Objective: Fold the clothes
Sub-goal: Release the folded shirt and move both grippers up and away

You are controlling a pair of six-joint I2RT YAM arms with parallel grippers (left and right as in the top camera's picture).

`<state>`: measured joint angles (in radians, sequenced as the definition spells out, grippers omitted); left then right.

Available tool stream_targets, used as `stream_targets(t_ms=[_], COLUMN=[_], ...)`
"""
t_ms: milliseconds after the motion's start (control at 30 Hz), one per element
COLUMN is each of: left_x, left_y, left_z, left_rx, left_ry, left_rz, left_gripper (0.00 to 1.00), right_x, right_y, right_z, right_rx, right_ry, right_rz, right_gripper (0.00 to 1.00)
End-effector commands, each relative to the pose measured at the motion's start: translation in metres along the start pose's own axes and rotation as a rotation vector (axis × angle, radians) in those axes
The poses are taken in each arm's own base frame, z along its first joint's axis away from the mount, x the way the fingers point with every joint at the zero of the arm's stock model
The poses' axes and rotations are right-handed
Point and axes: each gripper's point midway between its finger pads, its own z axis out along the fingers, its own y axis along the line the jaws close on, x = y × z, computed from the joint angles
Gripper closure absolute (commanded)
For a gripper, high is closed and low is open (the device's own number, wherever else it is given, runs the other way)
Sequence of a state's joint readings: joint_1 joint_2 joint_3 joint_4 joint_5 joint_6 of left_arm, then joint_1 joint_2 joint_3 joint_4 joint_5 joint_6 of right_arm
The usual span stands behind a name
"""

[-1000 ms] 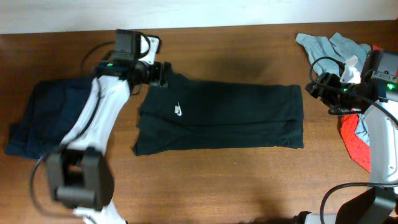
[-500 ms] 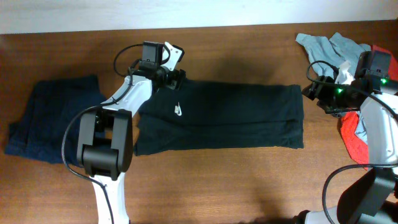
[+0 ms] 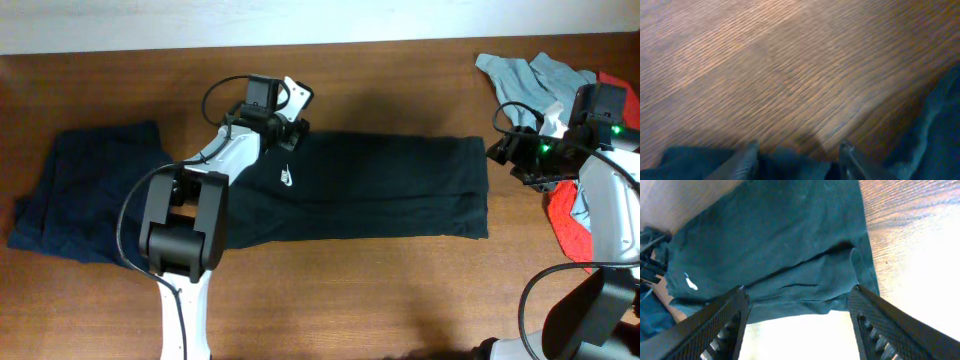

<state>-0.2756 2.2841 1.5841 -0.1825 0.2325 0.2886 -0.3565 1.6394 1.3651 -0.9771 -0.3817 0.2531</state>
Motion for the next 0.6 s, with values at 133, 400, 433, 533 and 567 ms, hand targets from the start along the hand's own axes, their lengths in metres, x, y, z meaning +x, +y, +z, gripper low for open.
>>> stream_targets(t_ms=[133,400,433,533,567], left_x=[-0.011,-0.065,-0.069,-0.077,-0.077], left_y=[0.004,0.016,0.015,0.012,0.010], left_z=[-0.004,-0.072,-0.078,-0.100,-0.105], left_rx=[-0.004,-0.077,-0.078,-0.075,-0.074], left_ry=[-0.023,-0.043,-0.045,-0.038,-0.035], left_rz=[0.022,0.028,0.029,0.027,0.027], left_gripper=[1.00,1.00,1.00,1.00,1.00], right_x=[-0.004,-0.040,-0.044,-0.049,-0.050], right_y=[-0.003,0.007,0.009,0.008,0.006], right_z=[-0.002,-0.005,-0.005,-0.001,0.004], right_rx=[0.019,-0.017,-0.021,-0.024,-0.022], right_ry=[-0.011,-0.156,-0.172,-0.182,-0.176], right_rz=[-0.013,-0.071,-0.077,-0.081,-0.079], right_gripper=[0.35,0.33,0.33,0.33,0.34])
